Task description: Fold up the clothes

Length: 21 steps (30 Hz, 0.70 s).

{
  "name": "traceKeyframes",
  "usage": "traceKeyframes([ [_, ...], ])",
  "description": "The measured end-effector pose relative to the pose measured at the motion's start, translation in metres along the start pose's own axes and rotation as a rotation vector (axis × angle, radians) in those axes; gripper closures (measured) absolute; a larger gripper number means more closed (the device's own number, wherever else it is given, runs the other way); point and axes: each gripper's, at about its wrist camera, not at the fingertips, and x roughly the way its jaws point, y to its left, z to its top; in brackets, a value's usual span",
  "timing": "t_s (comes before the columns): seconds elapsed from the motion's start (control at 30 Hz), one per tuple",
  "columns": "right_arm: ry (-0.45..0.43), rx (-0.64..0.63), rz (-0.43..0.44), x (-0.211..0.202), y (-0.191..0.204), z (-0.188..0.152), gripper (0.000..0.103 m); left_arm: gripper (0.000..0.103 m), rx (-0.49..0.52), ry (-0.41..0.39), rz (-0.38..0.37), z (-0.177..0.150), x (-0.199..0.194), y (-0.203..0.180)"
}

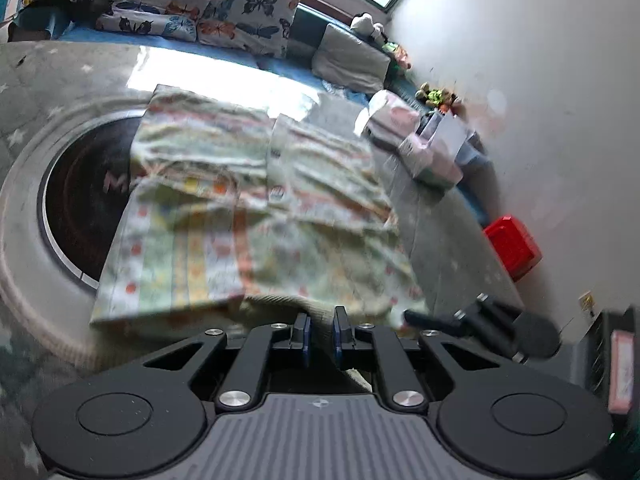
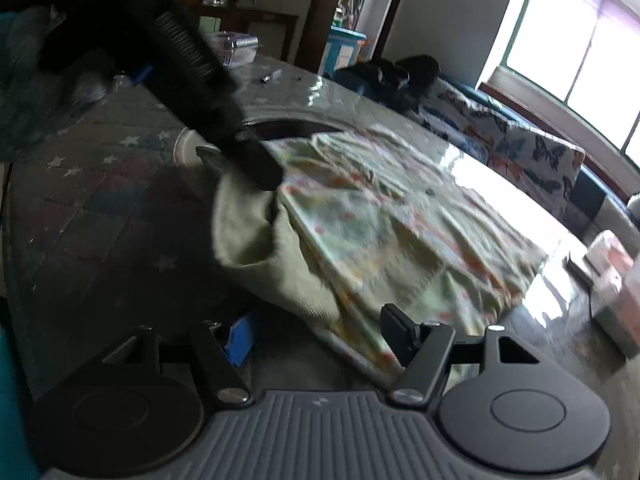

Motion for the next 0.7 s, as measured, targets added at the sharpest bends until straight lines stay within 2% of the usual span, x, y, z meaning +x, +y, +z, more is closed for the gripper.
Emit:
traceKeyframes([
  [0.07, -0.021, 0.011, -0.005, 0.006, -0.002, 0.005, 0.037, 0.092, -0.002, -0.004, -0.003, 0.008, 0.003, 0.001],
  [0.17, -0.036, 0.079, 0.019, 0.017, -0.011, 0.015, 0.051, 0.092, 0.004, -0.005, -0.008, 0.014, 0.006, 0.003],
  [0.23, -0.032, 0.150, 0.057, 0.023, -0.021, 0.021, 0.069, 0.091, 0.015, -0.006, -0.008, 0.015, 0.005, 0.004],
  [0.3, -0.032, 0.228, 0.105, 0.027, -0.035, 0.024, 0.079, 0.088, 0.031, -0.010, 0.002, 0.012, 0.001, 0.006],
  [0.33, -0.034, 0.261, 0.116, 0.028, -0.041, 0.026, 0.081, 0.086, 0.041, -0.015, 0.008, 0.010, -0.003, 0.008],
  [0.37, -0.036, 0.294, 0.127, 0.029, -0.047, 0.027, 0.083, 0.078, 0.053, -0.021, 0.015, 0.007, -0.007, 0.009],
  [0.4, -0.038, 0.325, 0.137, 0.029, -0.052, 0.029, 0.085, 0.062, 0.070, -0.030, 0.028, 0.004, -0.011, 0.010],
  [0.47, -0.044, 0.369, 0.151, 0.029, -0.060, 0.030, 0.087, 0.050, 0.133, -0.066, 0.074, -0.005, -0.021, 0.011],
  [0.7, -0.074, 0.429, 0.152, 0.022, -0.073, 0.037, 0.088, 0.040, 0.369, -0.150, 0.276, -0.027, -0.026, 0.012],
])
